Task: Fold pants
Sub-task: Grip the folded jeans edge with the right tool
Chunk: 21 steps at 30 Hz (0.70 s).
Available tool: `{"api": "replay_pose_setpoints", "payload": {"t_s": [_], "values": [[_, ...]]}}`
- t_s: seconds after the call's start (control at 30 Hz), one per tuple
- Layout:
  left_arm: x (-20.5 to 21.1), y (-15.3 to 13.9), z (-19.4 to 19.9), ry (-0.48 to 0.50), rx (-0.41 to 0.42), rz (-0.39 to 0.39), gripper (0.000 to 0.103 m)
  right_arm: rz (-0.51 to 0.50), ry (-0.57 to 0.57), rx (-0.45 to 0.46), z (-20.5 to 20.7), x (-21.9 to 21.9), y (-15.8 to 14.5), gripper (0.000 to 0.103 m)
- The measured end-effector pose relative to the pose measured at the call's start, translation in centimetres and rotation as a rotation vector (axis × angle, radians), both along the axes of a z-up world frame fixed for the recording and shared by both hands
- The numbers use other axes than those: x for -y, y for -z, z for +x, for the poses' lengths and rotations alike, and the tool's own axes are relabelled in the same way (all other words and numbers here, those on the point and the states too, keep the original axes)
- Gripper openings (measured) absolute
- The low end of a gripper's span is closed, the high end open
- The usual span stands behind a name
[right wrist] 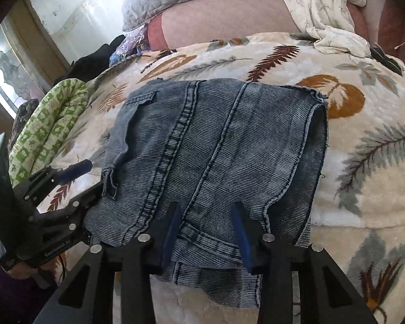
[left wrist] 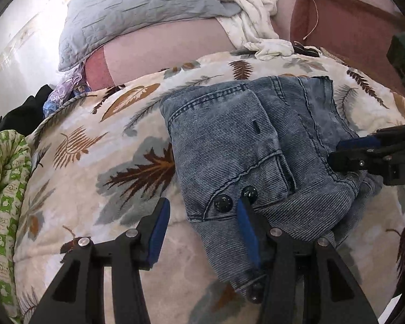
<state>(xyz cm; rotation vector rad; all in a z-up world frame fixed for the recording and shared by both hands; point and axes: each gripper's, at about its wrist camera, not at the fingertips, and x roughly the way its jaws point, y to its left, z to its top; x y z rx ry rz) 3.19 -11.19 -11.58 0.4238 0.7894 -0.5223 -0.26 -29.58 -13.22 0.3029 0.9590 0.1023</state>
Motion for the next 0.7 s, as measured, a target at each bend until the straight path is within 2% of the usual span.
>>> {"api": "replay_pose_setpoints", "payload": {"t_s": [0.13,0.2,0.33,0.37,0.47,0.7], "values": [[-0.5,-0.7,0.2,-0.033,0.017,-0.01,0.064,0.005,0.007,0.003,0.2,-0.2,-0.4,0.044],[-0.6,-1.4,-0.1,-0.038,0.057,-0.008,0.064,0.034,0.022,0.016,0.0,0.1,-1.1,0.044],[-1.0,-3.1,-0.2,-0.095,0.17,0.011,0.069,0.021,0.07,0.115,-0.9,0.6,-3.4,0.045],[-1.3,-3.4,0.0,-0.114,0.178,0.005,0.07,0.024,0.088,0.138,-1.0,0.8,-3.9,0.051],[-2.1,-3.8,0.7,-0.159,0.18,-0.004,0.076,0.021,0.15,0.19,-1.3,1.2,-5.2,0.061],[-3.4,-3.5,2.2,-0.23,0.121,-0.011,0.077,0.072,0.207,0.149,0.1,1.4,-5.2,0.063]]}}
